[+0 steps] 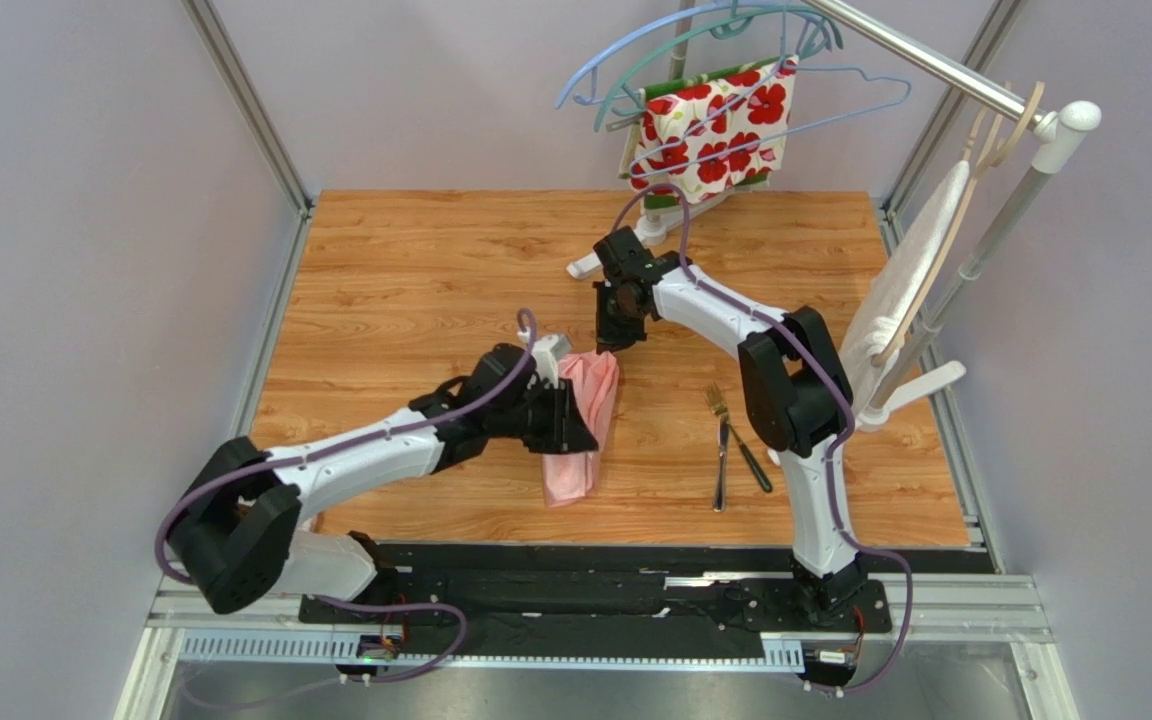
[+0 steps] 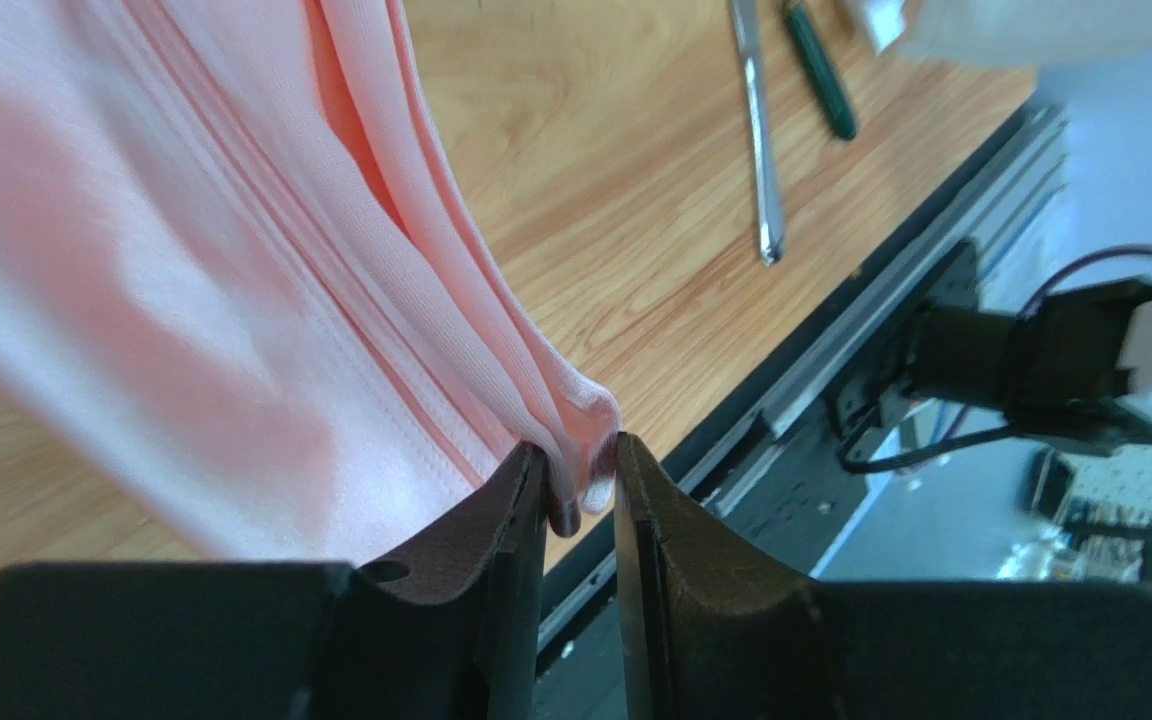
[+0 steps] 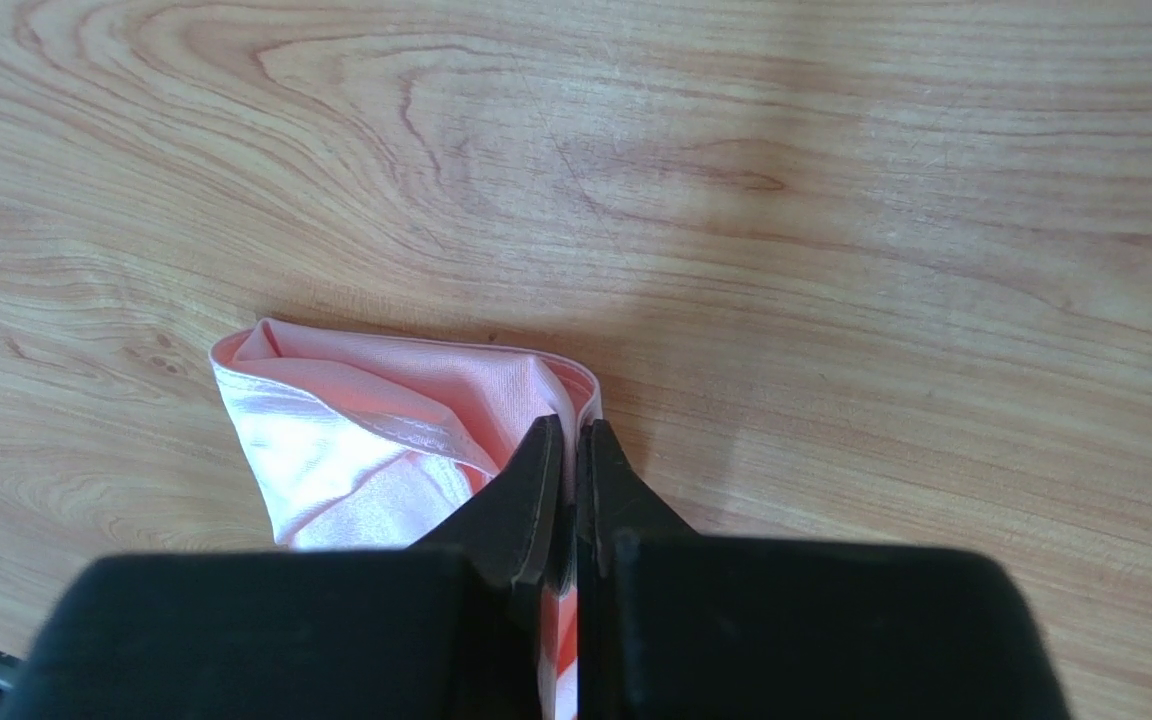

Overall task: Fold the napkin into a case and place the utensils inside
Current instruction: Pick up the 2/3-rectangle-folded napkin from the folded-napkin, then stuff the 2/3 rectangle-folded napkin into the folded napkin.

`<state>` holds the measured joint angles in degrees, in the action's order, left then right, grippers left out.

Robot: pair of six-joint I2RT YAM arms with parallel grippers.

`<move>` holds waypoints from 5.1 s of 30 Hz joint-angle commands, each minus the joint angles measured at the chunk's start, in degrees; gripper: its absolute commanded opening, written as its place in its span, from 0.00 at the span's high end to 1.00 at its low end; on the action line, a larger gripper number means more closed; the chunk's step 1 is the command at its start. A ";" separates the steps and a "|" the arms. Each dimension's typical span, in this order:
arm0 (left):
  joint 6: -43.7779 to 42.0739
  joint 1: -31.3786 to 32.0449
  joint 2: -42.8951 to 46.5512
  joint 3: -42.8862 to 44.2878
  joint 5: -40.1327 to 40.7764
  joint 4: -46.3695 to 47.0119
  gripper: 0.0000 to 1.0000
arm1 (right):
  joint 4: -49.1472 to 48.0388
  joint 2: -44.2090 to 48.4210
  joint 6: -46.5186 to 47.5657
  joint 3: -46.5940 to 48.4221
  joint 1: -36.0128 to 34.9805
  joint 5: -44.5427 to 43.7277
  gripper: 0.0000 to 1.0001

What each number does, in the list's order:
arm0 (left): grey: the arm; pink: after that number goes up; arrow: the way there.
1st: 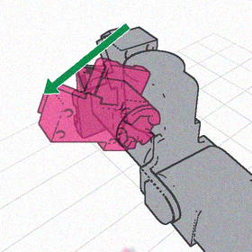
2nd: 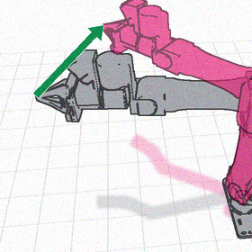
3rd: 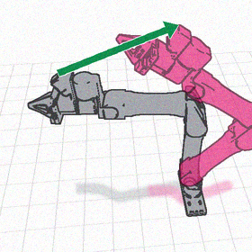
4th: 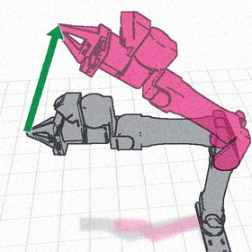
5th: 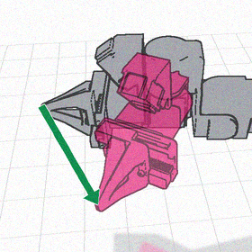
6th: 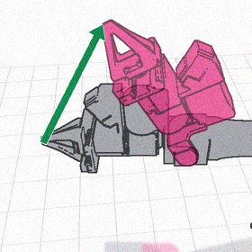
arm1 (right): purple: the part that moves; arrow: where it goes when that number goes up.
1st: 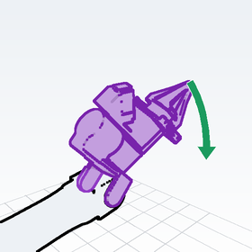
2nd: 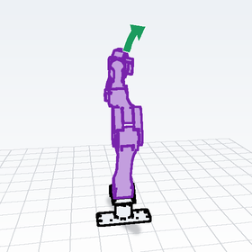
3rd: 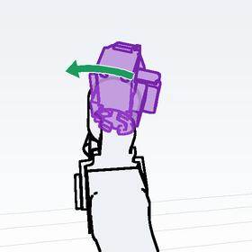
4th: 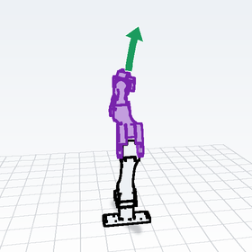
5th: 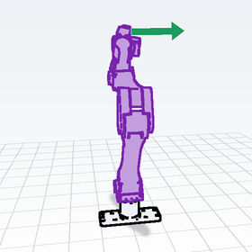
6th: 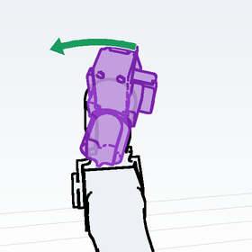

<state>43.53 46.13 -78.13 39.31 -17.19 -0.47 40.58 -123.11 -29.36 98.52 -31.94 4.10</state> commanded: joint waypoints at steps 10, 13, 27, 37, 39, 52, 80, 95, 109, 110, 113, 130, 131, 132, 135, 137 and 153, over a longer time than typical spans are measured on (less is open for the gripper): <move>0.84 -12.22 -1.49 4.12 -26.72 3.16 0.68 | -4.89 3.14 3.09 -0.52 1.97 4.52 1.00; 0.60 -9.66 -1.59 3.41 -22.92 3.37 0.67 | -4.89 2.70 2.56 0.27 2.94 6.44 1.00; 0.94 -14.75 -3.35 13.42 -5.93 -9.90 0.78 | -15.26 5.51 -2.01 -11.06 7.24 16.72 0.59; 0.51 -16.51 -5.28 15.89 -4.17 -10.61 0.78 | -32.73 9.03 -7.80 -26.35 8.74 19.19 0.46; 0.68 -16.86 -5.89 16.24 -3.82 -10.69 0.79 | -35.38 8.33 -8.69 -28.28 8.83 20.68 0.50; -3.54 -17.83 -9.94 20.98 10.40 -14.38 0.68 | -59.98 6.65 -15.98 -34.88 10.06 26.48 1.00; -21.56 -10.80 -30.68 43.30 28.79 -34.15 0.68 | -51.21 10.08 -14.05 -29.79 8.74 30.18 1.00; -21.82 -10.09 -34.37 43.40 34.42 -33.81 0.69 | -50.51 9.47 -13.00 -29.26 8.65 31.76 1.00; -16.82 -12.46 -22.51 35.75 25.46 -30.20 0.71 | -48.22 8.76 -11.42 -27.94 8.65 32.02 1.00; -16.46 -12.99 -22.07 35.57 24.23 -30.73 0.70 | -47.88 8.76 -11.24 -27.86 8.74 32.02 1.00; -16.46 -13.96 -20.84 34.00 23.43 -30.99 0.69 | -47.87 8.85 -11.15 -27.86 8.65 32.20 1.00; -14.26 -16.95 -30.41 33.03 21.24 -24.93 0.88 | -48.05 9.47 -11.33 -28.47 8.57 32.90 1.00; -14.00 -16.95 -31.11 32.94 20.89 -24.50 0.89 | -48.05 9.55 -11.42 -28.38 8.22 32.90 1.00; -13.47 -16.95 -31.73 32.68 20.88 -23.88 0.89 | -48.05 9.64 -11.50 -28.30 8.04 32.99 1.00; -12.42 -17.12 -33.40 32.24 20.45 -22.74 0.90 | -47.87 9.64 -11.59 -27.94 6.90 33.25 1.00; -11.89 -17.13 -33.58 31.53 19.57 -21.77 0.90 | -47.70 9.47 -11.86 -27.60 5.67 33.43 1.00; -11.01 -17.39 -33.41 29.60 17.54 -18.69 0.91 | -42.95 5.42 -6.15 -26.71 -0.84 30.98 1.00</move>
<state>31.86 28.82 -109.71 70.81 1.37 -18.98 -3.84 -116.18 -38.76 71.22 -31.88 36.10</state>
